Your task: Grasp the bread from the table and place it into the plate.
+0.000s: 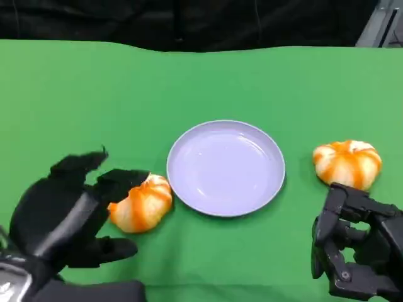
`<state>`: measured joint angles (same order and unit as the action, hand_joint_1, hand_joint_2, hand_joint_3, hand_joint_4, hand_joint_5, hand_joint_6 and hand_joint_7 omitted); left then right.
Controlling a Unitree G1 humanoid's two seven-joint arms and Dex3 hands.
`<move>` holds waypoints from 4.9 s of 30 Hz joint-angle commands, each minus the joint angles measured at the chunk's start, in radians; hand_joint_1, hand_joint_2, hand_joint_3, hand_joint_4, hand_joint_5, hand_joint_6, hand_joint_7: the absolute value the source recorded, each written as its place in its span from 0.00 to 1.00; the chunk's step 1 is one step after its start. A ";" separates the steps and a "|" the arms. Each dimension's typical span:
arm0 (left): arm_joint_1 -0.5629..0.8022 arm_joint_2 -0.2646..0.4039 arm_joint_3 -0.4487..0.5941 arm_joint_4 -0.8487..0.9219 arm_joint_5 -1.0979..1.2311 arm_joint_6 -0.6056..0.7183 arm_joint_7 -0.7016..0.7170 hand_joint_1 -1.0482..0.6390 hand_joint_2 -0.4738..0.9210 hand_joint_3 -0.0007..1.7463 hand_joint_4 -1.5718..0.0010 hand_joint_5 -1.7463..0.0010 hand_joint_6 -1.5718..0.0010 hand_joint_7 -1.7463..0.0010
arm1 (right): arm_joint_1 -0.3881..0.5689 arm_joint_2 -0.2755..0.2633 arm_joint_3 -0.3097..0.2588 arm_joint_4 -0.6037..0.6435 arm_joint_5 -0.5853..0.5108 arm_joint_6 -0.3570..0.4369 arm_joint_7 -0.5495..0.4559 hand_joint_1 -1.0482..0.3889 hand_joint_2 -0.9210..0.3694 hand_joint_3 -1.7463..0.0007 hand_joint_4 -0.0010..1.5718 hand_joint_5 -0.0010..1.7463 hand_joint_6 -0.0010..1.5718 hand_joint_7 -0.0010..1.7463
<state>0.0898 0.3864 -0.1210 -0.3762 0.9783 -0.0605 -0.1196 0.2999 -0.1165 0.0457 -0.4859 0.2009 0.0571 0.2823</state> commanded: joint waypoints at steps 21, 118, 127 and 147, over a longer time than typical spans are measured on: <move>-0.301 -0.042 -0.220 0.506 0.048 0.209 -0.031 0.07 1.00 0.26 0.97 0.99 0.83 1.00 | 0.024 -0.014 0.000 -0.045 -0.007 0.001 -0.009 0.72 0.27 0.28 0.56 1.00 0.44 0.97; -0.707 -0.319 -0.316 1.438 -0.359 0.112 0.513 0.61 0.97 0.00 0.39 0.94 0.42 0.96 | 0.065 -0.044 -0.024 -0.127 0.021 0.058 -0.007 0.69 0.24 0.32 0.56 1.00 0.42 0.98; -0.682 -0.278 -0.333 1.410 -0.331 0.040 0.640 0.62 0.99 0.06 0.49 0.02 0.64 0.04 | 0.075 -0.032 -0.003 -0.146 0.013 0.068 -0.027 0.67 0.25 0.31 0.56 1.00 0.42 0.99; -0.572 -0.138 -0.285 0.917 -0.305 0.084 0.555 0.59 0.99 0.13 0.52 0.00 0.69 0.00 | 0.070 -0.033 0.006 -0.136 0.002 0.053 -0.042 0.68 0.25 0.30 0.56 1.00 0.42 0.99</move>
<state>-0.4949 0.2270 -0.4201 0.6084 0.6643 0.0147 0.4608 0.3680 -0.1457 0.0565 -0.6170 0.2011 0.1211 0.2424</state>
